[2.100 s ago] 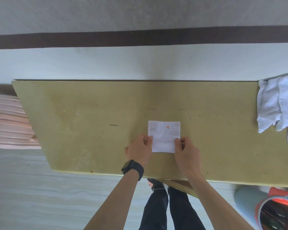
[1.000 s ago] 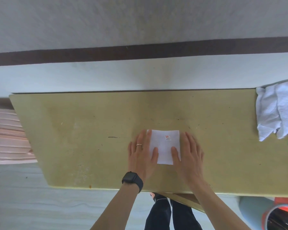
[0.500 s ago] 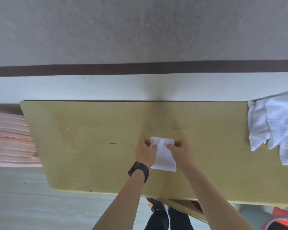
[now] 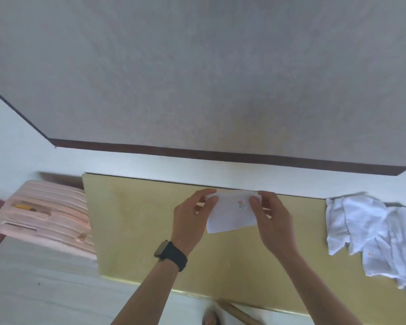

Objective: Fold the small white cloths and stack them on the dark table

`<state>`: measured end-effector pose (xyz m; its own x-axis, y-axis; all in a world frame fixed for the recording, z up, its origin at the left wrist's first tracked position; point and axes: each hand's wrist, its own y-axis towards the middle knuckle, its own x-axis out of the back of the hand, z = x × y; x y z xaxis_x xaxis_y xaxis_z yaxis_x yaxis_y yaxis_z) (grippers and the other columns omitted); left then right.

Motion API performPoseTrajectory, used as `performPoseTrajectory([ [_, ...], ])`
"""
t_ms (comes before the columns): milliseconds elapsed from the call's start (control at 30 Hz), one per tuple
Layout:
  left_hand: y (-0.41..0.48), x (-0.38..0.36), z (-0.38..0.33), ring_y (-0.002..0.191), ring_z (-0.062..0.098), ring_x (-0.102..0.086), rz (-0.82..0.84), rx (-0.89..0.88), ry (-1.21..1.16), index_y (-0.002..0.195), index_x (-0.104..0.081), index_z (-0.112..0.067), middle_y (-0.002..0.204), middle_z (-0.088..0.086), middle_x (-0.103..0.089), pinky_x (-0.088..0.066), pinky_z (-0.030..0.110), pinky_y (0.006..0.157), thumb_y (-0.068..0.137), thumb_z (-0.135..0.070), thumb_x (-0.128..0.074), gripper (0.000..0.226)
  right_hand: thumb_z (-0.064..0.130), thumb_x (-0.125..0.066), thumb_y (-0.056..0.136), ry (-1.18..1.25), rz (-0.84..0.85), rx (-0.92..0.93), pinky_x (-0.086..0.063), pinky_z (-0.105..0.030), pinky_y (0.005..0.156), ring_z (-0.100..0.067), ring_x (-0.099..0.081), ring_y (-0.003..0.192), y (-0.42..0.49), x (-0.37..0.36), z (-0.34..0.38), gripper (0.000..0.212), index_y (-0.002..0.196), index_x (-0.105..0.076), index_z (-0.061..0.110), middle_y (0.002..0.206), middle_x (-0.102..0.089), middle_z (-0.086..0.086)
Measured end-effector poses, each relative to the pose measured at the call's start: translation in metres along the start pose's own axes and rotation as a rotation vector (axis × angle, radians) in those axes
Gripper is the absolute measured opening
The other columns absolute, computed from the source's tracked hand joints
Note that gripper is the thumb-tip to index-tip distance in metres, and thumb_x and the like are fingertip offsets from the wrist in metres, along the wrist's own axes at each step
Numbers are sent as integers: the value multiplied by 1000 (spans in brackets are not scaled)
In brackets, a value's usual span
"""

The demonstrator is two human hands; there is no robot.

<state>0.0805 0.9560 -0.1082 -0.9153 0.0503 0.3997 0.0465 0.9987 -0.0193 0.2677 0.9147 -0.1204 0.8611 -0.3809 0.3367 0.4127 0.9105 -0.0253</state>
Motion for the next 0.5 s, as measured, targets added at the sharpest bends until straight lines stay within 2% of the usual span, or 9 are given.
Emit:
performPoseTrajectory([
  [133, -17, 33, -56, 85, -6, -63, -87, -108, 11, 99, -66, -50, 92, -27, -70, -45, 6, 71, 96, -28, -61, 23, 27, -67, 92, 92, -3, 123, -50, -24, 79, -5, -66, 89, -6, 14, 60, 9, 97, -63, 33, 93, -69, 21],
  [267, -50, 63, -95, 83, -3, -63, -202, -135, -1, 103, -65, -52, 92, -23, -70, -44, 7, 69, 96, -34, -60, 19, 25, -71, 90, 174, 71, 189, -52, -27, 76, -7, -66, 87, -20, 24, 105, 9, 94, -64, 30, 89, -69, 18],
  [400, -100, 91, -113, 73, -4, -61, -325, -85, -100, 115, -66, -40, 80, -21, -66, -43, 6, 68, 94, -34, -64, 21, 22, -69, 91, 211, 281, 246, -46, -8, 71, 3, -64, 86, -45, 31, 137, 10, 100, -67, 25, 93, -70, 14],
  [500, -143, 114, -113, 88, -2, -67, -408, -27, -187, 106, -72, -25, 90, -18, -74, -47, 10, 75, 93, -31, -67, 15, 22, -66, 93, 198, 439, 294, -45, -6, 73, 0, -65, 89, -70, 26, 149, 7, 98, -70, 25, 93, -72, 13],
])
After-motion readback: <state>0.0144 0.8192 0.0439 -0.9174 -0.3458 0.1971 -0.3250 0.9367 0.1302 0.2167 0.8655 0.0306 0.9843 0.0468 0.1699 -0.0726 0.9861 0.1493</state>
